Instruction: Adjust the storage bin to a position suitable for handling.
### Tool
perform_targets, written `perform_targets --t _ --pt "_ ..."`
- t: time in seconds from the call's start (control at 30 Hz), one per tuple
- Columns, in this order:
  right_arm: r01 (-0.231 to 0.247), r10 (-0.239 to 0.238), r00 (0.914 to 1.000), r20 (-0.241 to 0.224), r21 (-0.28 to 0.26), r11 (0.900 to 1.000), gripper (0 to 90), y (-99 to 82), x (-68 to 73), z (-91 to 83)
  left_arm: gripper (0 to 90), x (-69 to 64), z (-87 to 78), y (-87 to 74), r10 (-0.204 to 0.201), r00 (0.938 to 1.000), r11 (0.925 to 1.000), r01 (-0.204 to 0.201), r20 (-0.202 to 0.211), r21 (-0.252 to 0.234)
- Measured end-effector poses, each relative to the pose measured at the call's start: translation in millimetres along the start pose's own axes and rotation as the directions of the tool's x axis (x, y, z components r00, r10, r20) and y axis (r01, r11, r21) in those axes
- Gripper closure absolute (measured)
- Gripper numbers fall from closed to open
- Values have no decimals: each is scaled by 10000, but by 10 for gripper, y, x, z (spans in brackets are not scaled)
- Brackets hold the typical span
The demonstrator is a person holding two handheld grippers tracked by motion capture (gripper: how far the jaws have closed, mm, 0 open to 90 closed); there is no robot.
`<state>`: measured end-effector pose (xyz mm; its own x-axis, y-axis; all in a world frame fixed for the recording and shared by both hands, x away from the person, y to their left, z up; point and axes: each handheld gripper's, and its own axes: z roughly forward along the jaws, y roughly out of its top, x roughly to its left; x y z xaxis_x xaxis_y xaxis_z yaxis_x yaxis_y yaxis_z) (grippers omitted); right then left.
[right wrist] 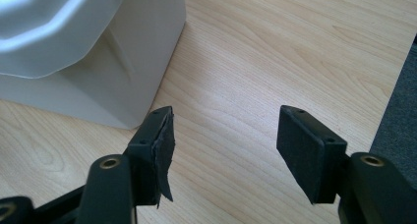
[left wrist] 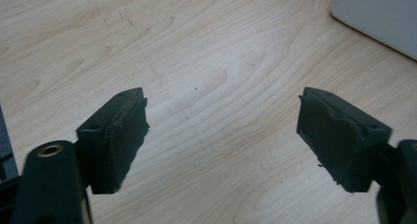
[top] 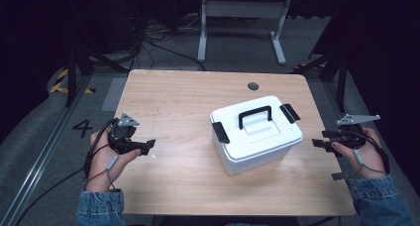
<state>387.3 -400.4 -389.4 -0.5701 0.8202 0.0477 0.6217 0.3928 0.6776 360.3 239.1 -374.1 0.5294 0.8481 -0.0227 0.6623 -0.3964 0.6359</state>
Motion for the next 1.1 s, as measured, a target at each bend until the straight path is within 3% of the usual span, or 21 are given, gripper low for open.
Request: perform_targets --t 0.07,0.17,0.3,0.53,0.67,0.7,0.83,0.9,0.97,1.1 --pt "69 -68 10000 20 -80 9999 393 1 7 -5 300 -3 8 0 -132 9998 9998 130 118 133" --pt "76 -76 10000 26 -113 9999 391 1 15 -11 317 -14 -6 28 251 9996 9997 -251 147 -17" --pt "202 -202 9998 -10 -99 9997 391 -12 24 7 343 -60 -32 87 244 9988 9977 -217 427 -634" --pt "295 -295 9995 -92 36 9996 391 -23 79 41 349 -180 -19 222 537 9966 9952 -483 620 -855" --pt "297 -296 9995 -93 61 9995 390 -34 80 42 389 -265 -26 319 692 9917 9907 -555 1087 -1244" --pt "345 -344 9993 -107 78 9994 388 -37 80 50 394 -324 -21 380 807 9870 9876 -603 1393 -1453" --pt "385 -383 9992 -125 171 9991 383 -66 89 85 420 -369 -8 469 860 9826 9833 -571 1647 -1728" --pt "415 -412 9991 -113 228 9989 382 -79 92 89 423 -412 21 559 940 9764 9785 -547 1943 -1987" --pt "465 -463 9989 -106 242 9986 378 -94 91 95 421 -457 36 629 1123 9735 9749 -691 1993 -2114" --pt "462 -459 9989 -127 248 9986 377 -92 98 100 417 -581 15 779 1172 9700 9750 -717 2129 -2102"
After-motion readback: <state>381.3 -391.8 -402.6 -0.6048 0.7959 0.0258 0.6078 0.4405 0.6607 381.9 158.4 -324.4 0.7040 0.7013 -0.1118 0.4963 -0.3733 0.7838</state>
